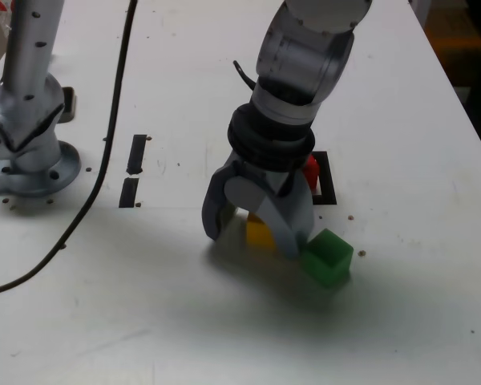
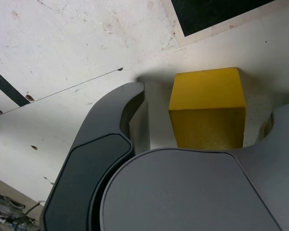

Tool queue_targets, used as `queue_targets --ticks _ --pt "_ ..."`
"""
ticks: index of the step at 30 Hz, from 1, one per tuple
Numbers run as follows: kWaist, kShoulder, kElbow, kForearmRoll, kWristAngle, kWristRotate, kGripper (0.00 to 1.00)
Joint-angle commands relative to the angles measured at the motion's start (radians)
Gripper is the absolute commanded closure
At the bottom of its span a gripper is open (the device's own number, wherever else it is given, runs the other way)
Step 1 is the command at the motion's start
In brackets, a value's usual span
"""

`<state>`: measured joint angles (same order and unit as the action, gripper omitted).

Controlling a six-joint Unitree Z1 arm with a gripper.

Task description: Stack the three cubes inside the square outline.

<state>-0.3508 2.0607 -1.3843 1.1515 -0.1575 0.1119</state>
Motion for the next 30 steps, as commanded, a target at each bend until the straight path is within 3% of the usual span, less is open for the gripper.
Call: queue_targets --ticks 1,8,12,18,30 --pt "-0.002 0.002 0.0 0.0 -0.002 0.002 0.3" --pt "-0.002 -0.002 0.002 -0.012 -0.001 0.002 0.62" --pt "-0.002 -0.004 0.002 -0.02 0.001 0.003 0.74" --pt "-0.002 -0.006 0.006 -0.025 0.005 0.003 0.79" --pt "-0.002 -0.011 0.008 -0.029 0.008 0.003 0.8"
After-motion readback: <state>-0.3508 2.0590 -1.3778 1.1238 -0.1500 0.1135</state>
